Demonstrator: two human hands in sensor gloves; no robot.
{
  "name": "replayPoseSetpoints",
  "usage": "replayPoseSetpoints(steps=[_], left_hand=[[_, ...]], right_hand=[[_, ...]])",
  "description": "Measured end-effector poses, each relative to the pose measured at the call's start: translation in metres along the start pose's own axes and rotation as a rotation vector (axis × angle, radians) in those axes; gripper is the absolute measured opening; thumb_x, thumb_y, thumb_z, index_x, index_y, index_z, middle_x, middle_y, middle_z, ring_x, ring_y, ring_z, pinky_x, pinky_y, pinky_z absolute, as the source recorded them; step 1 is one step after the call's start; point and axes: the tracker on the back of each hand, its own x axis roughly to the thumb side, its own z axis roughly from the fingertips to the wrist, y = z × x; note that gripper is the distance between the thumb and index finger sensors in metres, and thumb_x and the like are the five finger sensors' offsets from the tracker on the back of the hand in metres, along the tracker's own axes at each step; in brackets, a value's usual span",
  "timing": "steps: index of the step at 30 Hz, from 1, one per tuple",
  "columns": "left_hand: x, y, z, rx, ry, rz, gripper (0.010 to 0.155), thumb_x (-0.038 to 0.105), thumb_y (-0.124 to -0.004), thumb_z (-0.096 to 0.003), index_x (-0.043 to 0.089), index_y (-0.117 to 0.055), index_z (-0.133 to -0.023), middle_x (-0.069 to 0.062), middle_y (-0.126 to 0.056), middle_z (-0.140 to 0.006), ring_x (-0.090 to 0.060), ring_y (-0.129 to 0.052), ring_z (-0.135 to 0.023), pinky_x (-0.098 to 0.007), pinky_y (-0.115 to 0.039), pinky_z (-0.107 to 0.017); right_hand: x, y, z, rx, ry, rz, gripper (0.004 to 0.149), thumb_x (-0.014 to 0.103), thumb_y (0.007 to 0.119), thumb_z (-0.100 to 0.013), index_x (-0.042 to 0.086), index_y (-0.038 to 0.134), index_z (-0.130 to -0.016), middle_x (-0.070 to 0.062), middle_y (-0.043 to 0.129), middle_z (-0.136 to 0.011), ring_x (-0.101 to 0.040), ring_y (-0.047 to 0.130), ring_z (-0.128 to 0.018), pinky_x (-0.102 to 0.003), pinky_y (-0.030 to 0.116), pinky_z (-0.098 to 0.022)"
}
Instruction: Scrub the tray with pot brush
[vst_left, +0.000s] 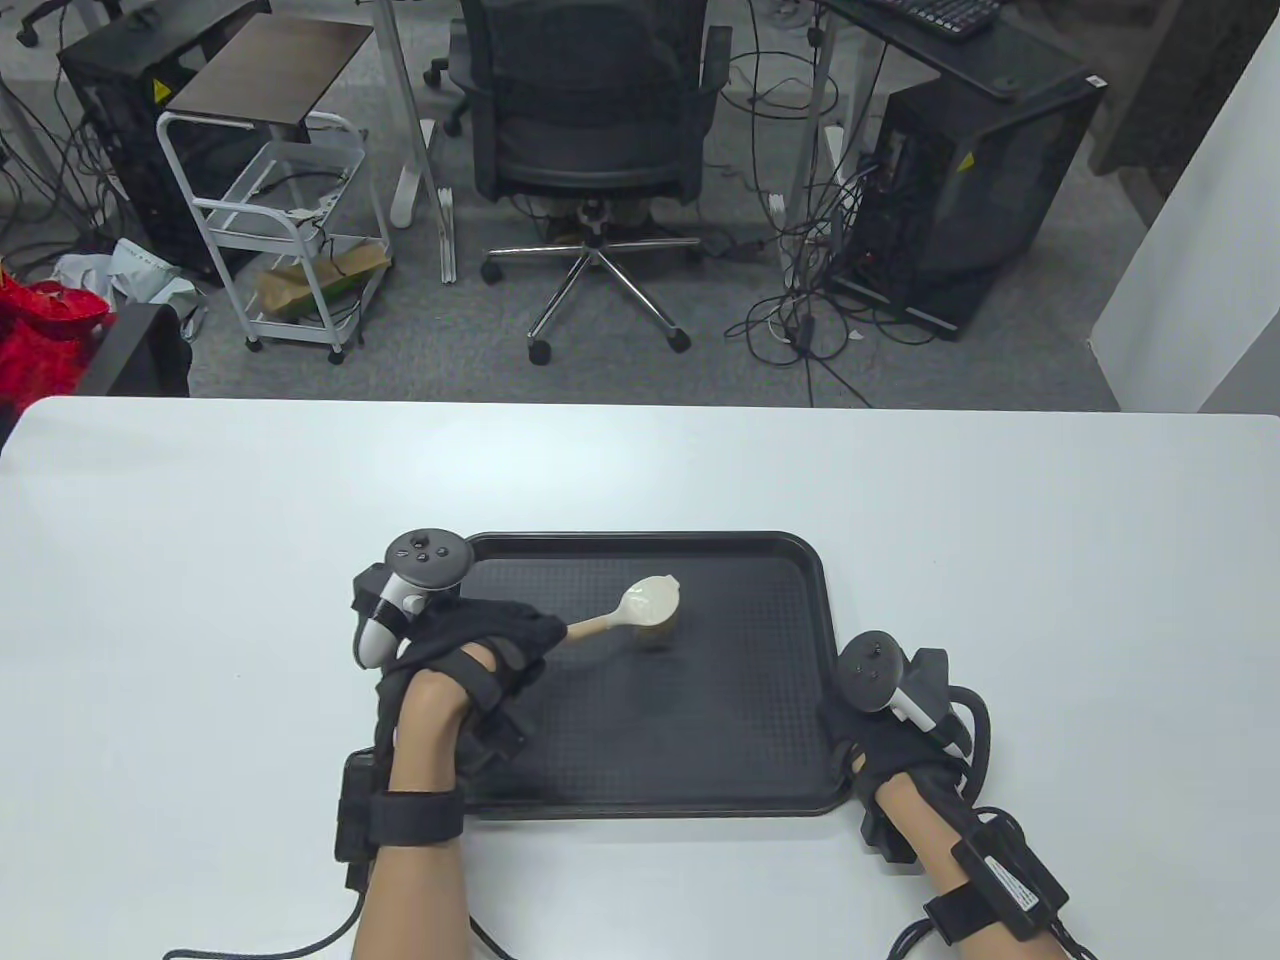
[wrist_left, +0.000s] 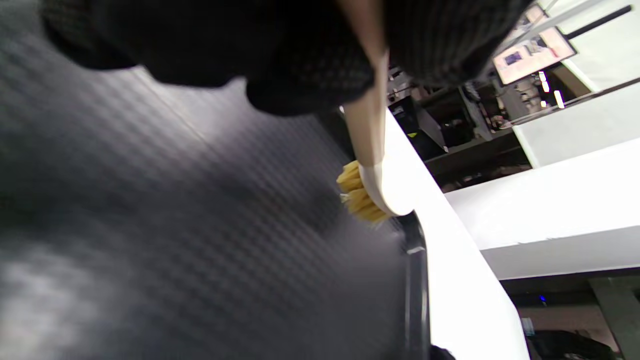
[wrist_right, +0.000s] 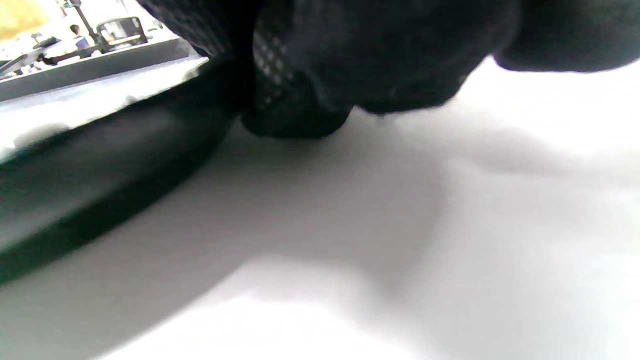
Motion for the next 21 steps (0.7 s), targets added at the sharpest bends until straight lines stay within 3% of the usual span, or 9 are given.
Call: replayPoseSetpoints(steps=[5,10,21], left_hand=[[0.035,-0.039,-0.006,-0.056,-0.075,-0.045,0.061,0.050,-0.082,-0.0406,0.010,-0.081,-0.086,-0.003,-0.100,-0.054,-0.021,-0.098,-0.023,-0.050,-0.081,-0.046],[0.048,-0.074,-0.017,-0.074,-0.061,-0.126,0.060,0.050,-0.082,-0.0404,0.010,-0.082,-0.085,-0.003,-0.100,-0.054,-0.021,-0.098,-0.022,-0.050,-0.082,-0.045],[0.057,-0.109,-0.024,-0.106,-0.055,-0.237,0.058,0.050,-0.080,-0.0405,0.013,-0.083,-0.085,-0.003,-0.101,-0.055,-0.021,-0.098,-0.023,-0.050,-0.081,-0.046]], right_hand=[[0.000,0.000,0.000,-0.003,0.001,0.006,0.061,0.037,0.072,-0.048,0.006,0.054,-0.097,-0.004,0.097,-0.040,-0.023,0.094,-0.013,-0.045,0.083,-0.023],[0.000,0.000,0.000,-0.004,0.001,0.006,0.060,0.037,0.072,-0.048,0.006,0.054,-0.097,-0.004,0.097,-0.040,-0.023,0.094,-0.013,-0.045,0.083,-0.023],[0.000,0.000,0.000,-0.006,0.000,0.009,0.061,0.037,0.073,-0.048,0.006,0.054,-0.097,-0.004,0.097,-0.040,-0.023,0.094,-0.013,-0.045,0.083,-0.023]])
